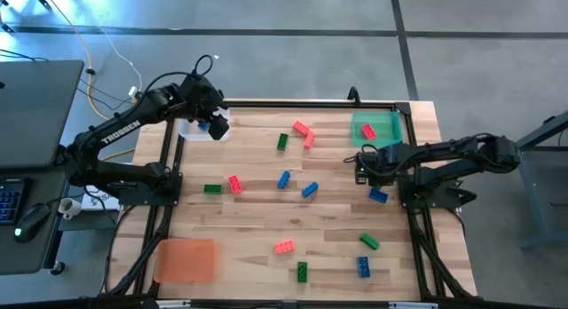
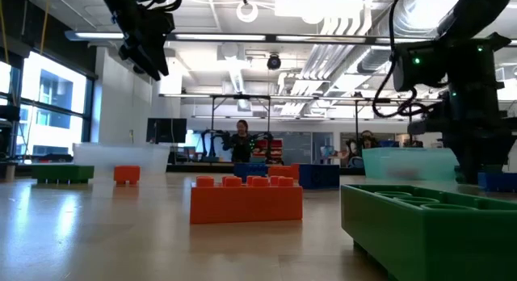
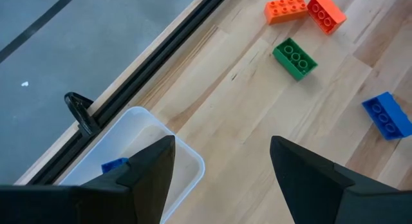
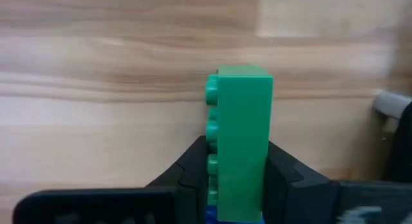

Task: Sort & place blocks by color
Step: Put the green game piece into the orange bin

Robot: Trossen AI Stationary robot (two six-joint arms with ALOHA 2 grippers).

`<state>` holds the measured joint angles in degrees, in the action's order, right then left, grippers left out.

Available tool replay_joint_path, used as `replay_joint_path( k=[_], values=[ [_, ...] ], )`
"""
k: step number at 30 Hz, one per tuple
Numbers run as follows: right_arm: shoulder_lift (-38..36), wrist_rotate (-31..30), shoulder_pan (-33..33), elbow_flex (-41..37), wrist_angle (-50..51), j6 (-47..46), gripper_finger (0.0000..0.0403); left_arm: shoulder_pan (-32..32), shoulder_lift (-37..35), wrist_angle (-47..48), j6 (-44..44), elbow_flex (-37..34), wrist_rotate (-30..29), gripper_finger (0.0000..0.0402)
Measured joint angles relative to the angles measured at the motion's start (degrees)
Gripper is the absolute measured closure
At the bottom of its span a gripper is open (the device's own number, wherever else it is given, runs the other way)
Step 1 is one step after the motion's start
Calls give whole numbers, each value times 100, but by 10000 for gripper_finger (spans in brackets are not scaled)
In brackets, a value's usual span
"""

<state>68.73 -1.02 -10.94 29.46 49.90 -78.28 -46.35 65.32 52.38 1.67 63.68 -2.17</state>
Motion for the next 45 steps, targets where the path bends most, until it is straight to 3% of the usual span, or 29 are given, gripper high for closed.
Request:
replay_joint_path(
  k=[14,23,31,40,45],
  values=[
    [-2,-975,213,1628,-287,766,333,0,4,0,-107,0,6,160],
    [-4,-1292,459,2256,-1134,1588,333,-2,28,97,-306,1,75,160],
    [-4,-1045,655,2290,-2467,2358,333,-1,163,-63,-255,0,906,160],
    [-4,-881,982,2292,-4109,3018,333,134,166,-1245,-194,0,3098,160],
    [-4,-957,1141,2292,-5148,3552,333,485,166,-2239,-592,0,3767,160]
  ],
)
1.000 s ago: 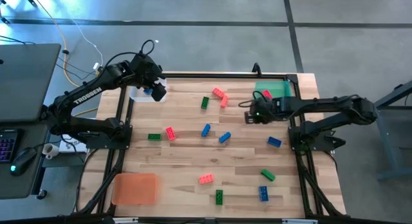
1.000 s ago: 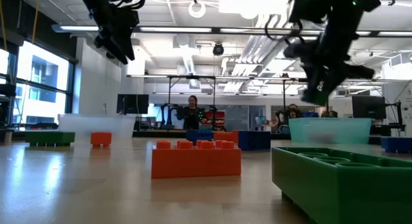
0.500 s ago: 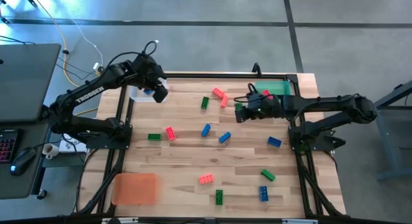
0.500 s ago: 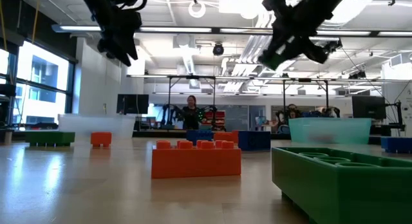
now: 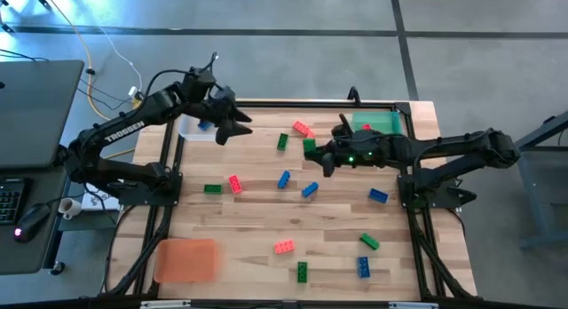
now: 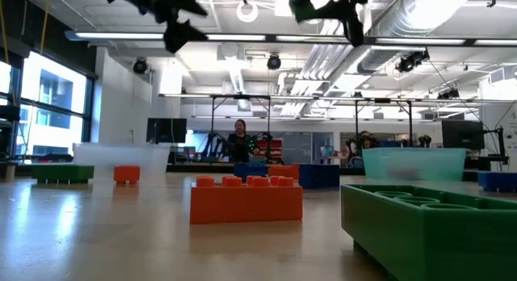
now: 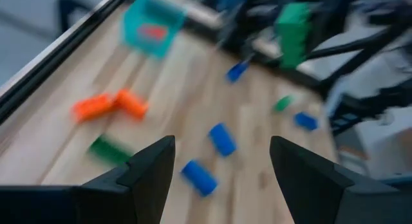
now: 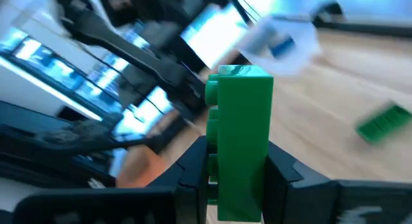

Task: Sort & place blocks by color
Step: Put the green game piece into the orange bin

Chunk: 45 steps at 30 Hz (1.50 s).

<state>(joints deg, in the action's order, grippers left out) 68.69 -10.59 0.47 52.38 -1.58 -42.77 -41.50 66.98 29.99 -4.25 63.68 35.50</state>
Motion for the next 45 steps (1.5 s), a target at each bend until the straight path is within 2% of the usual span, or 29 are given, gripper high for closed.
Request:
replay_joint_path(
  k=[4,11,15,21,25,33,39,45],
  values=[
    [0,-97,84,0,-833,529,333,366,0,-800,-228,0,303,160],
    [0,-31,120,2,-1984,1204,333,1009,0,-1840,-435,0,274,160],
    [1,-38,160,2,-2289,1464,333,1322,0,-2285,-795,1,67,160],
    [59,-105,299,32,-2626,1600,333,1617,0,-2526,-825,1,-441,160],
    [433,-70,348,529,-2441,1872,333,1677,18,-2722,-912,2,-445,160],
    [1141,107,345,1979,-557,2356,333,1688,35,-2775,-914,2,-443,160],
    [1658,361,305,2600,-244,2528,333,1704,34,-2772,-918,2,-417,160],
    [1825,409,300,2728,-180,2525,333,1714,31,-2736,-912,0,-97,160]
  ],
)
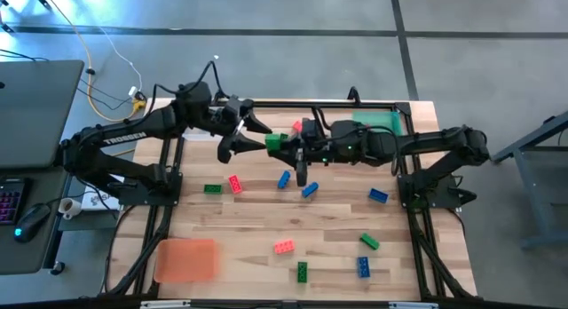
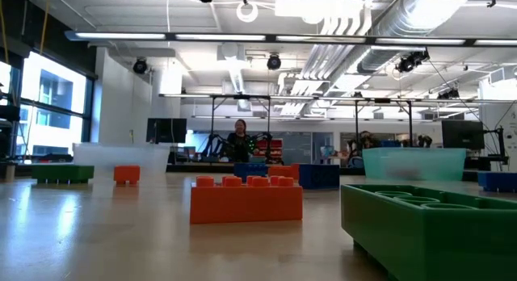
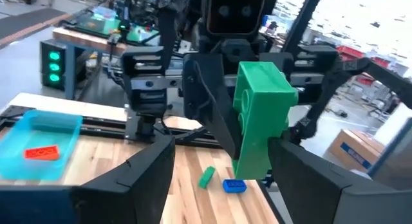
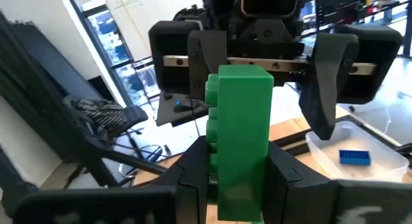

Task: Sort & place blocks by color
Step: Put the green game piece into the orange bin

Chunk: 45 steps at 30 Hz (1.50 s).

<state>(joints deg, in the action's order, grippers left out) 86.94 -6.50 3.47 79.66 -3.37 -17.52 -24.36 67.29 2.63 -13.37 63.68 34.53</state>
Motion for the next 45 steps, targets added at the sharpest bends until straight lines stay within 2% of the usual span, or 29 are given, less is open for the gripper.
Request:
replay_joint_path(
  k=[14,29,37,45],
  values=[
    [-33,-210,28,-11,363,-195,333,-52,4,-2,-2,2,341,160],
    [393,-99,-57,-15,-165,-452,333,19,120,-181,-193,2,77,165],
    [380,-164,-57,-15,-201,-452,333,15,112,61,-17,2,80,214],
    [378,-162,-57,-15,-177,-491,330,-5,112,51,150,2,30,307]
  ],
)
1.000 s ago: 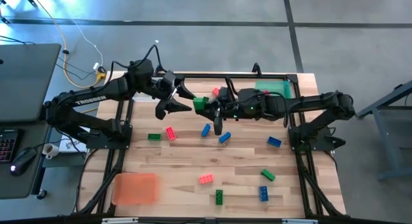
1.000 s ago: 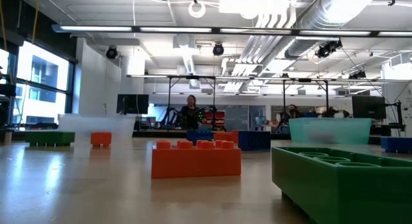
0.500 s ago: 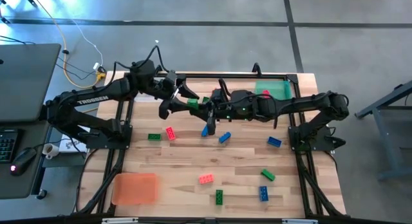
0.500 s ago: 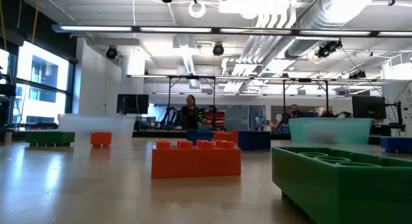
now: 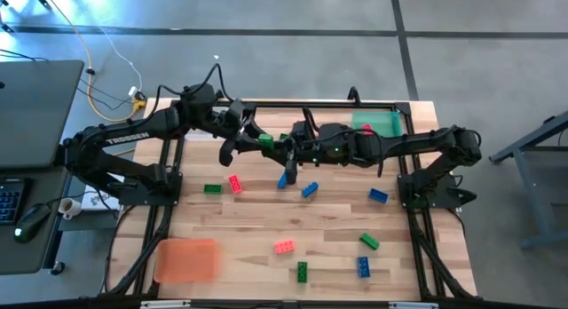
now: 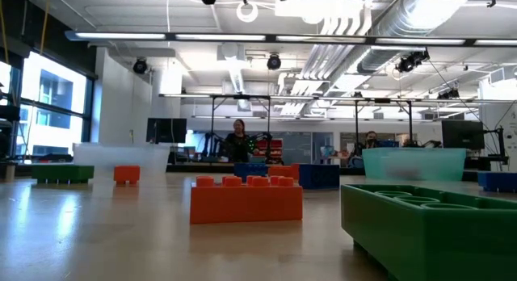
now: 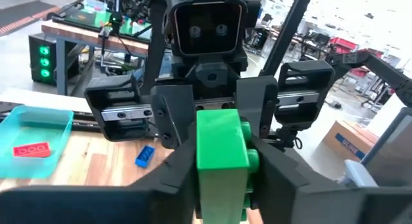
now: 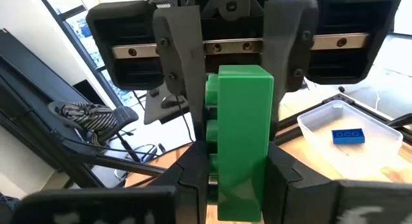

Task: Sort & place blocks by color
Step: Put the green game piece into the orange bin

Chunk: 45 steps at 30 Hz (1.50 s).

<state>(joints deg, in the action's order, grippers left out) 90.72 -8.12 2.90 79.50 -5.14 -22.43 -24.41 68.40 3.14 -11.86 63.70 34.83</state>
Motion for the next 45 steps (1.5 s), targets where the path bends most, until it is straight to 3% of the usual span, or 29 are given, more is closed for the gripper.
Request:
replay_joint_path(
  k=[3,8,19,25,30,37,45],
  values=[
    [-2,2,0,0,39,-75,308,-5,0,19,0,0,8,338],
    [-4,7,0,-1,84,-88,280,-2,0,141,180,0,-13,338],
    [-4,7,0,-4,691,-3,266,-2,-4,815,457,0,-215,338],
    [-4,-92,-25,-4,950,-3,218,-5,-4,955,427,0,-440,338],
    [-98,6,-197,-4,1268,-4,190,5,-104,1860,464,0,-757,338],
    [-262,154,-588,-4,2098,-230,187,136,-409,3336,262,0,-1211,338],
    [-271,545,-1119,-4,2512,-295,187,832,-932,5028,-498,0,-2057,338]
  ],
)
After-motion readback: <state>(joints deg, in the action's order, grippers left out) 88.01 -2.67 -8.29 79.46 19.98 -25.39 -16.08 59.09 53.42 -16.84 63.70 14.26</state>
